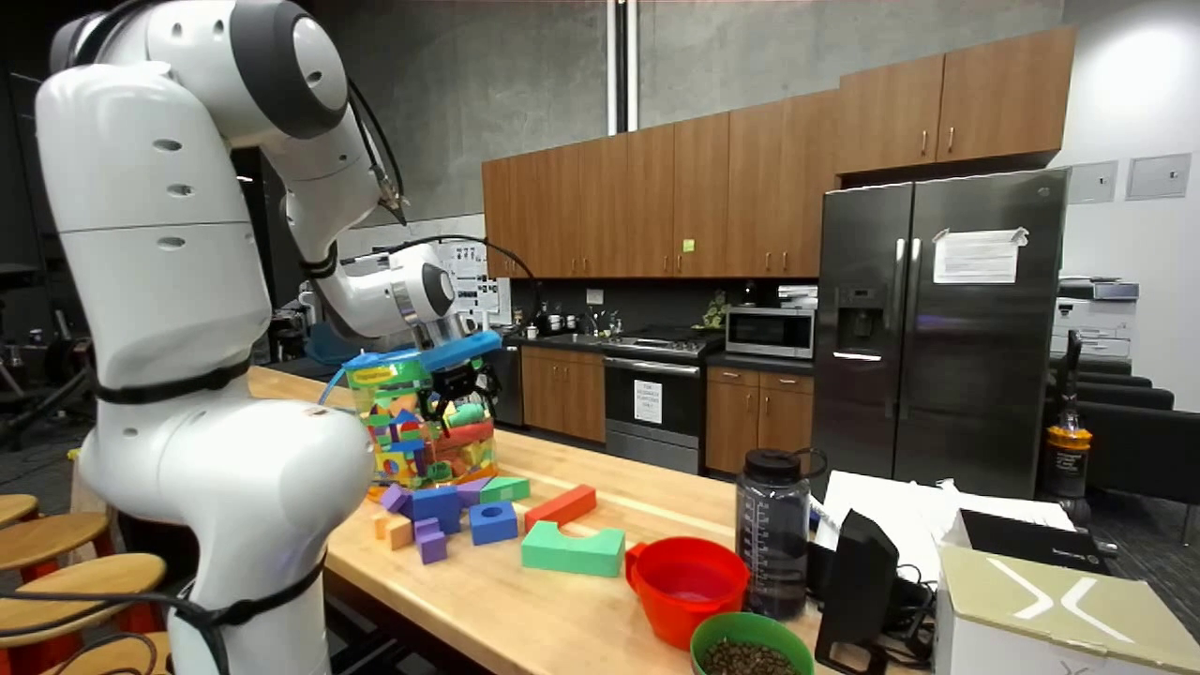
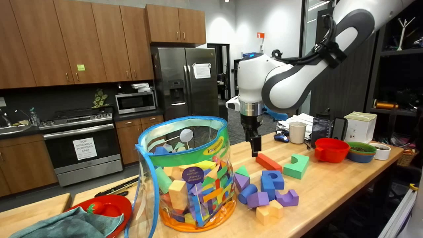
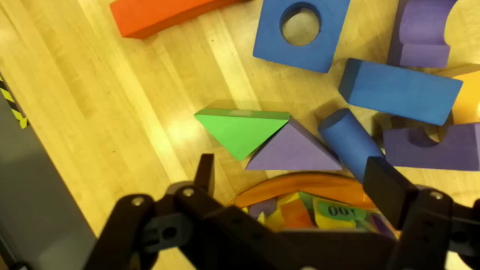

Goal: Put a blue item in the plastic bag on the table

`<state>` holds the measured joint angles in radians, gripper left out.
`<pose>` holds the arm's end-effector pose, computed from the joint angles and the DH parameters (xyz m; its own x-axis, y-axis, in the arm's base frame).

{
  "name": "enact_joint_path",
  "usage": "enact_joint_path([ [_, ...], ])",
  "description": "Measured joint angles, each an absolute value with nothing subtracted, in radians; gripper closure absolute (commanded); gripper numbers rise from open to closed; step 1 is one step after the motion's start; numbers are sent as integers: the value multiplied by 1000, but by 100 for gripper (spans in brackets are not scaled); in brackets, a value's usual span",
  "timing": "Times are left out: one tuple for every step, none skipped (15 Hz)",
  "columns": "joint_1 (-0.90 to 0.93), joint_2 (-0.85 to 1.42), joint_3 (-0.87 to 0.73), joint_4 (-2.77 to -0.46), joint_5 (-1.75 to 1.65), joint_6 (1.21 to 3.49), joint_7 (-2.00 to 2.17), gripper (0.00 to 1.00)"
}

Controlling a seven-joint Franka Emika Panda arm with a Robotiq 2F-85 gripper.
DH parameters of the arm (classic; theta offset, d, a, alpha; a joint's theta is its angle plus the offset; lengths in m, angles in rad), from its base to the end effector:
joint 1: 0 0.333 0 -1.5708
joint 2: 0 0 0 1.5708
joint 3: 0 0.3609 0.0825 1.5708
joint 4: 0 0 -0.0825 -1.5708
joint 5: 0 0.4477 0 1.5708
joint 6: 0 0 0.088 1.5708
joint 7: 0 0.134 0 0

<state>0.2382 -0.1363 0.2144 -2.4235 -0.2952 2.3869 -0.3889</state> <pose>0.4771 0.2223 0.3449 0.5032 0.8636 -0.0318 0.8399 -0.4801 0.2532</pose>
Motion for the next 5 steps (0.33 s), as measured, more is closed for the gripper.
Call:
enact_joint_path([
  [235, -137, 211, -2404, -295, 2382, -393, 0],
  [232, -137, 208, -2384, -295, 2377, -397, 0],
  [230, -137, 205, -2366, -295, 2372, -399, 0],
  [229, -137, 204, -2351, -295, 2370, -401, 0],
  [228, -137, 202, -2339, -295, 2370, -403, 0],
])
